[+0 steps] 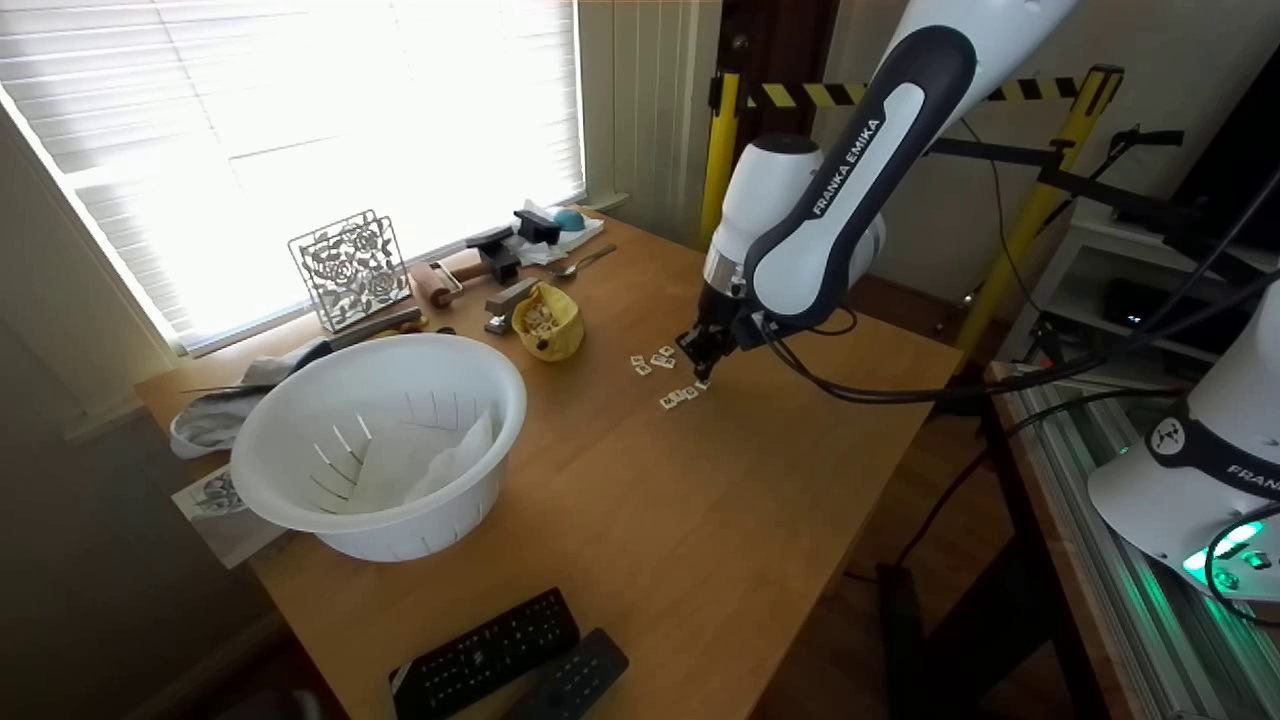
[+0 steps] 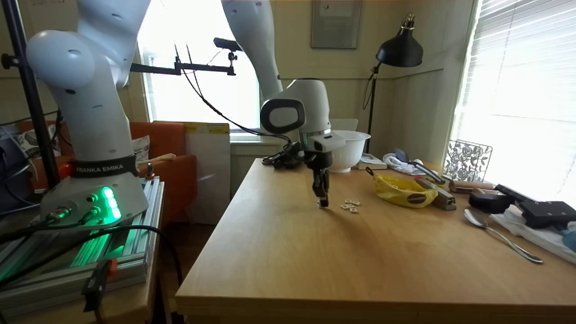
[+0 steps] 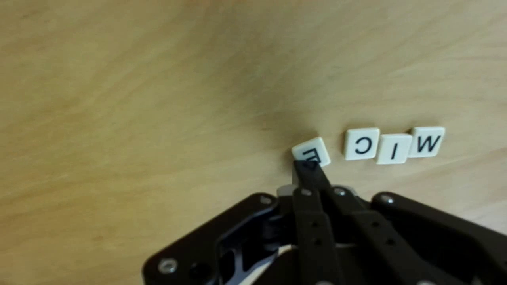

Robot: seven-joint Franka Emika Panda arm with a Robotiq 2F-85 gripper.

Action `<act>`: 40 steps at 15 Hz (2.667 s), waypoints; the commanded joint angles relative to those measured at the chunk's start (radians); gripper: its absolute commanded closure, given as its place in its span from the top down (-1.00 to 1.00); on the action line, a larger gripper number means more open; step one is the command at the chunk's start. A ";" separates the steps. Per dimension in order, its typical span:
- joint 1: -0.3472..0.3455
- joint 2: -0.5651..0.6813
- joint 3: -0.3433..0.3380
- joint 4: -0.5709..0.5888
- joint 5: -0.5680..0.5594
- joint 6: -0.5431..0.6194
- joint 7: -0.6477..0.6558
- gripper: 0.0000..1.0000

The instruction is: Create the word 'Mice' with the tiles.

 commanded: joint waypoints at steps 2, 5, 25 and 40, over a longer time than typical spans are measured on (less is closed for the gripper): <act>0.052 -0.005 -0.036 -0.008 0.041 -0.033 0.057 -1.00; 0.061 -0.007 -0.040 -0.006 0.050 -0.040 0.082 -1.00; 0.125 0.010 -0.090 0.006 0.091 -0.047 0.239 -1.00; 0.088 -0.059 -0.067 -0.019 0.109 -0.015 0.234 -1.00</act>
